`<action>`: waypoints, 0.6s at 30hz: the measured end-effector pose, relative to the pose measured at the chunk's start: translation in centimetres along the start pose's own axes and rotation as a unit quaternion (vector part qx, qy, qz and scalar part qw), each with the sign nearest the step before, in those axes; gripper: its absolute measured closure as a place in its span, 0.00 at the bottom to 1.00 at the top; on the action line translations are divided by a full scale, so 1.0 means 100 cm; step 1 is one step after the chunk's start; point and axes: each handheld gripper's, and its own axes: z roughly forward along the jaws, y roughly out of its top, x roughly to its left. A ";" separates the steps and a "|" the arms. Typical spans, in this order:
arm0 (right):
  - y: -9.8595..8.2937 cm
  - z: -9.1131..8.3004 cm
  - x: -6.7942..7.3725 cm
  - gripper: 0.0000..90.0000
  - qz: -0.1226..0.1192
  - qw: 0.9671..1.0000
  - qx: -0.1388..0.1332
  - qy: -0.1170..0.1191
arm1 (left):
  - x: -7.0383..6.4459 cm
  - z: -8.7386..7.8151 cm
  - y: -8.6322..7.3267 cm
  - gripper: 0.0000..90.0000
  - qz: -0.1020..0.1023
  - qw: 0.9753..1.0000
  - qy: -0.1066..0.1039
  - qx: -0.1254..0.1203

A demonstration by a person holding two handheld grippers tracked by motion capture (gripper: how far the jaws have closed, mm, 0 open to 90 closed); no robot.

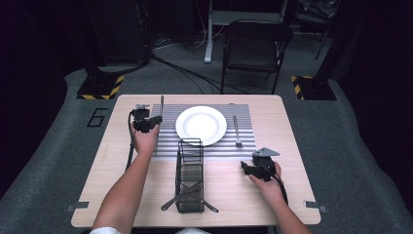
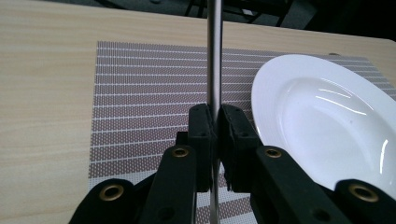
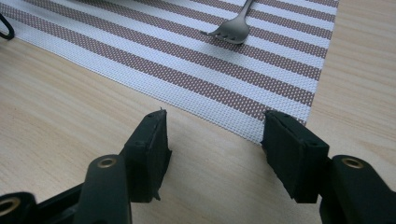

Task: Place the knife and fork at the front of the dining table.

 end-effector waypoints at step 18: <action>0.000 0.000 0.000 0.45 0.000 1.000 0.000 0.000 | 0.008 0.032 -0.015 0.92 -0.052 0.997 0.047 0.015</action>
